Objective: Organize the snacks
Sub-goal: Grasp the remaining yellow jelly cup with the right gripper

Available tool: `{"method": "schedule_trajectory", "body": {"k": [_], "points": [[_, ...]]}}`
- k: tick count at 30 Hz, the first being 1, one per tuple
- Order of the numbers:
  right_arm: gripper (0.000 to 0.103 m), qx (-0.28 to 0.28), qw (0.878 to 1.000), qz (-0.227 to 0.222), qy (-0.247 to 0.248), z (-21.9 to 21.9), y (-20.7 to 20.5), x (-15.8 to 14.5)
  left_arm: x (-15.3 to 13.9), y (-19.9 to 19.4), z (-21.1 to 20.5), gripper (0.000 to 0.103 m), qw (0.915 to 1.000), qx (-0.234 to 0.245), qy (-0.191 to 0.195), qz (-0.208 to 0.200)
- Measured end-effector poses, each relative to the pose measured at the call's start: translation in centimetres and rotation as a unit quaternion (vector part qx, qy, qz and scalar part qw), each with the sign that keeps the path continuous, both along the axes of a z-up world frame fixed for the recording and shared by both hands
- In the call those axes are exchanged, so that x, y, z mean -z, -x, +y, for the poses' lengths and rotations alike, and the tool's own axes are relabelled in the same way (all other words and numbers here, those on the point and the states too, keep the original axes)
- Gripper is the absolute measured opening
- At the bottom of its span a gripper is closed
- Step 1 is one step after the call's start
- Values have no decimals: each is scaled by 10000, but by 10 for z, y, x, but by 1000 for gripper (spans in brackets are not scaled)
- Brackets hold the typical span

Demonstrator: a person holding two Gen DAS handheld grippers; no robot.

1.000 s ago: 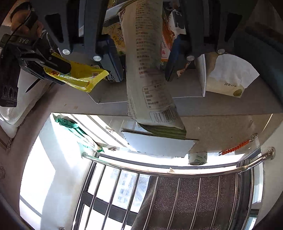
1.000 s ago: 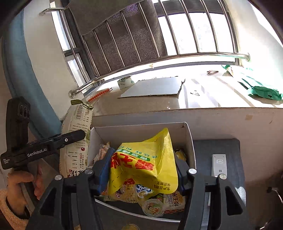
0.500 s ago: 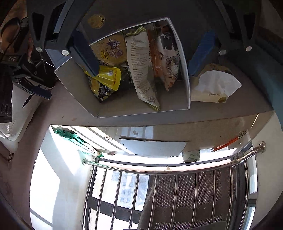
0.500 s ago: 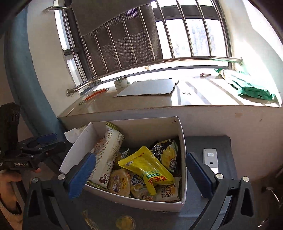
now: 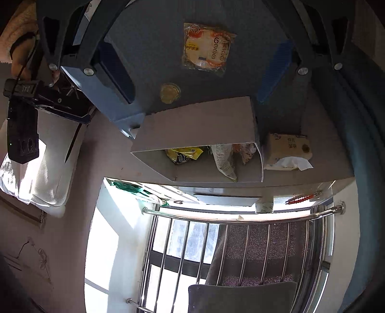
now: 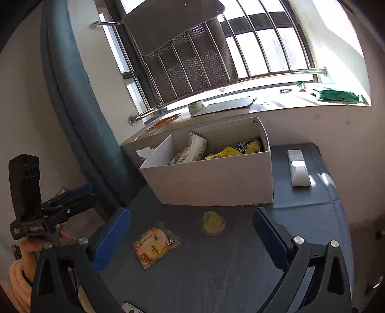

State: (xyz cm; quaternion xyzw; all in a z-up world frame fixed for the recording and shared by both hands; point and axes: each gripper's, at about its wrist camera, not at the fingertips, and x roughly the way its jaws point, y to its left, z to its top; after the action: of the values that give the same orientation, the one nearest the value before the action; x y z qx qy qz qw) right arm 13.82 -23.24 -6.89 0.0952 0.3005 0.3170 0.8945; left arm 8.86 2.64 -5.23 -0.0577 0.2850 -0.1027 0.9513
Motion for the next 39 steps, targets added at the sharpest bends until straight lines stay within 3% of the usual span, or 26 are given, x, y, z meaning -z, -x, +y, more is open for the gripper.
{"method": "schedule_trajectory", "body": {"k": [4, 8, 13, 17, 21, 26, 39], "points": [[103, 44, 9989, 306, -342, -13, 23, 25, 30, 20, -13, 103, 9995, -62, -66, 306], [103, 164, 9979, 510, -377, -18, 41, 46, 52, 32, -15, 103, 9977, 46, 276, 619], [103, 125, 9988, 443, 152, -11, 48, 56, 63, 39, -20, 103, 9970, -40, 196, 743], [103, 53, 9988, 405, 268, -4, 46, 59, 66, 41, -21, 103, 9973, -81, 58, 728], [103, 50, 9975, 228, 672, 5, 40, 58, 74, 40, -17, 103, 9960, -124, 234, 858], [103, -135, 9922, 63, 1238, 28, 8, 58, 78, 40, -16, 103, 9953, -168, 206, 934], [103, -514, 9716, 370, 2279, 95, -87, 95, 95, 32, -1, 103, 9914, -372, 401, 1191]]}}
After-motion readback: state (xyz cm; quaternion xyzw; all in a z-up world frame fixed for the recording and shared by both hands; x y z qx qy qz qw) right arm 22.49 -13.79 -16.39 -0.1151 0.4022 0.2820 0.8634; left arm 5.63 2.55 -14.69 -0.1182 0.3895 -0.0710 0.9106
